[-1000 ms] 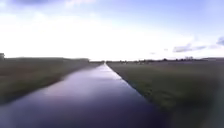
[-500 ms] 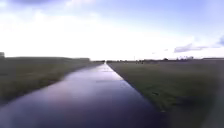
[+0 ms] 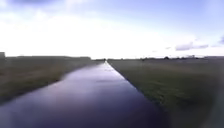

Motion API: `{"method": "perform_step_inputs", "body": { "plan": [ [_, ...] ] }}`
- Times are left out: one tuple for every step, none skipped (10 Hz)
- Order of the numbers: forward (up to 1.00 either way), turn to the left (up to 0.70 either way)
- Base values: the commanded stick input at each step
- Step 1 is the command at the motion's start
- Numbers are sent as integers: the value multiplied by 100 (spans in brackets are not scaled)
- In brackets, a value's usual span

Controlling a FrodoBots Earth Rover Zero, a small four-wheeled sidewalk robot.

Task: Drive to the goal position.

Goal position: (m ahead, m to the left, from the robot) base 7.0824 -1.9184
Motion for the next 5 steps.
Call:
{"method": "perform_step_inputs", "body": {
  "plan": [
    [45,27],
    [45,27],
    [45,27],
    [45,27],
    [45,18]
  ]
}}
